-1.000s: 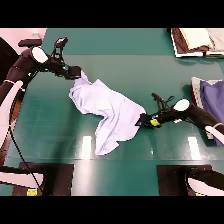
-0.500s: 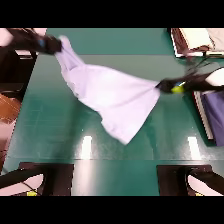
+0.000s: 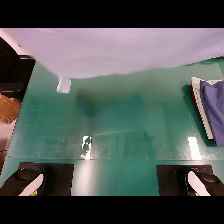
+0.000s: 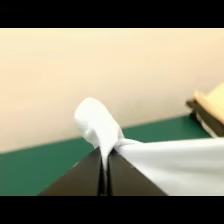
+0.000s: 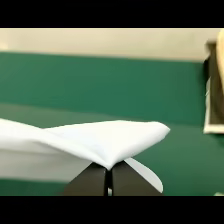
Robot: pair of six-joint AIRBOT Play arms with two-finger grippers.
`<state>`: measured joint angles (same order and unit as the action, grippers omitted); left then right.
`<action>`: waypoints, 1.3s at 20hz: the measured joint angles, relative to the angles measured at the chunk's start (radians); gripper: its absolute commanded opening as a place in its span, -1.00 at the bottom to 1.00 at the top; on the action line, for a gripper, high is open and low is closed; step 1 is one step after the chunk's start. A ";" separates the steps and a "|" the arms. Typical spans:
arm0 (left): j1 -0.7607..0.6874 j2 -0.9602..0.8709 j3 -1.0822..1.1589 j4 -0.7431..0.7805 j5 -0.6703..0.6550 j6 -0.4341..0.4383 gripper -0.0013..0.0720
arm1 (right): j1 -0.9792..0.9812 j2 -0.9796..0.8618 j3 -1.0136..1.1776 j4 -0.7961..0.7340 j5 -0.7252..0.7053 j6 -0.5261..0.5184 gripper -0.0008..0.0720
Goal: Fold the shirts.
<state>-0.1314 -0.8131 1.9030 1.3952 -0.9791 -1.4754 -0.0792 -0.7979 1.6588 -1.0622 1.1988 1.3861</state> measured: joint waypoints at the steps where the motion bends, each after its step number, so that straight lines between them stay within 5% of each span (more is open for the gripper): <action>1: 0.000 0.020 0.022 0.000 0.000 -0.010 -0.90 | -0.028 0.013 0.039 0.000 0.020 -0.001 -0.95; 6: 0.000 0.043 0.072 0.003 -0.051 -0.053 -0.90 | -0.132 0.021 0.157 -0.003 0.103 -0.002 -0.95; 9: 0.000 -0.027 0.048 0.003 -0.191 -0.074 -0.90 | -0.153 -0.038 0.153 0.005 0.161 -0.002 -0.95; 14: 0.000 -0.217 -0.190 0.003 -0.350 -0.084 -0.90 | -0.095 -0.228 -0.003 -0.001 0.237 0.019 -0.95; 23: 0.001 -0.575 -0.530 0.023 0.024 -0.058 -0.89 | 0.116 -0.689 -0.071 -0.078 0.043 0.025 -0.94; 24: 0.001 -0.594 -0.536 0.024 0.061 -0.057 -0.52 | 0.129 -0.732 -0.040 -0.080 0.040 0.025 -0.81; 25: 0.001 -0.609 -0.541 0.026 0.093 -0.054 0.38 | 0.138 -0.767 -0.005 -0.079 0.037 0.025 -0.15; 26: 0.001 -0.618 -0.542 0.029 0.121 -0.053 0.55 | 0.144 -0.796 0.027 -0.079 0.039 0.025 0.09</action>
<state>-0.1303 -1.4307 1.3609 1.4242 -0.8585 -1.5284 0.0650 -1.5940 1.6863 -1.1408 1.2381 1.4113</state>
